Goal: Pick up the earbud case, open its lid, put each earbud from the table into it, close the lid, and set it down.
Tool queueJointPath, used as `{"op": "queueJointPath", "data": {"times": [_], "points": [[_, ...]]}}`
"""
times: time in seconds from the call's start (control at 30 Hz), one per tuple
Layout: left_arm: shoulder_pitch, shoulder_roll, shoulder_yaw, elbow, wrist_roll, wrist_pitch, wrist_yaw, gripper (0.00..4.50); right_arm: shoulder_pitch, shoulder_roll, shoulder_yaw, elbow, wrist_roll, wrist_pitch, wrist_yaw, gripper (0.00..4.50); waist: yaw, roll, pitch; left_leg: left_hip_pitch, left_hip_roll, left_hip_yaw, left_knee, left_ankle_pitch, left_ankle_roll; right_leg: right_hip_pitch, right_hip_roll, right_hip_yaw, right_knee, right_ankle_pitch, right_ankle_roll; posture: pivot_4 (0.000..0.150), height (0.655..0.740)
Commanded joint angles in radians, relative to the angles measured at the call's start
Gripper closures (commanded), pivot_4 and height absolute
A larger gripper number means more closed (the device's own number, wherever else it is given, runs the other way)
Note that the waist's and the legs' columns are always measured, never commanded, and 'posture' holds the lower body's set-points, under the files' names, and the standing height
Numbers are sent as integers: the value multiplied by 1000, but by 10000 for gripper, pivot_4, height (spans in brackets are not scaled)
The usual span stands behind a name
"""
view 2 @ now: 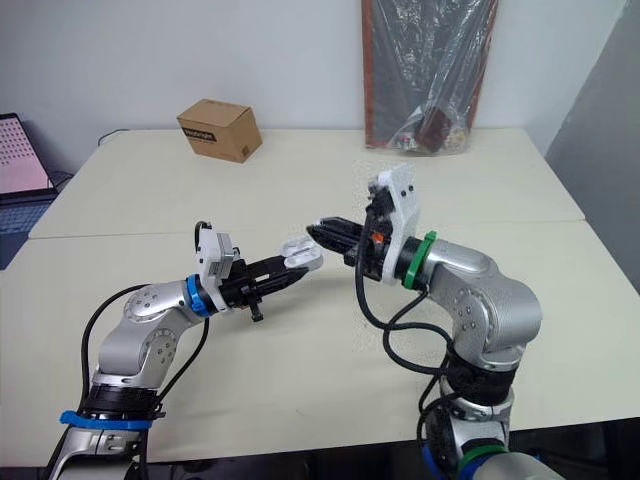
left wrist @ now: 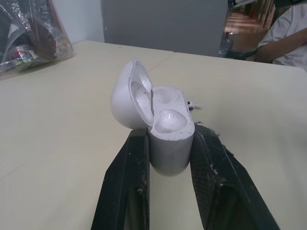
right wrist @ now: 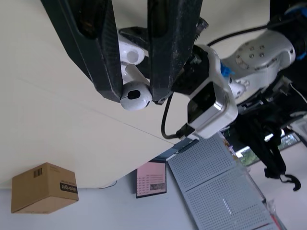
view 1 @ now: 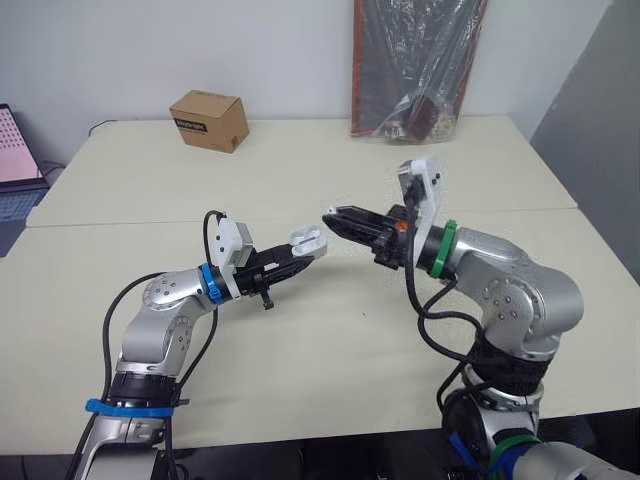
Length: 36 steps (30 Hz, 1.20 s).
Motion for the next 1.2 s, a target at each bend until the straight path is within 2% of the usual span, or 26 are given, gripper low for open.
{"op": "queueJointPath", "data": {"times": [0.03,0.53,0.9,1.2], "points": [[-23,-7,10,-16,-5,-26,0,36935,-32,19,5,16,46,-13,-80,41102,-1,0,0,0,0,0,0,0,0,0,0,0,0,0,0,1500,7400],[-85,-34,15,-9,-14,-5,35,36935,-43,53,112,105,125,-59,-282,41102,-5,0,0,-3,0,1,-1,0,0,-5,0,1,0,0,0,1500,7400],[-88,-36,14,-29,-25,6,41,36935,-43,31,131,146,164,-97,-347,41102,-7,0,0,-3,0,1,-1,0,0,-5,0,1,0,0,0,1500,7400],[-95,-67,30,-72,-44,13,107,36935,-45,21,136,170,180,-108,-401,41102,-7,0,0,-4,1,1,-1,0,0,-5,0,1,0,0,0,1500,7400]]}}
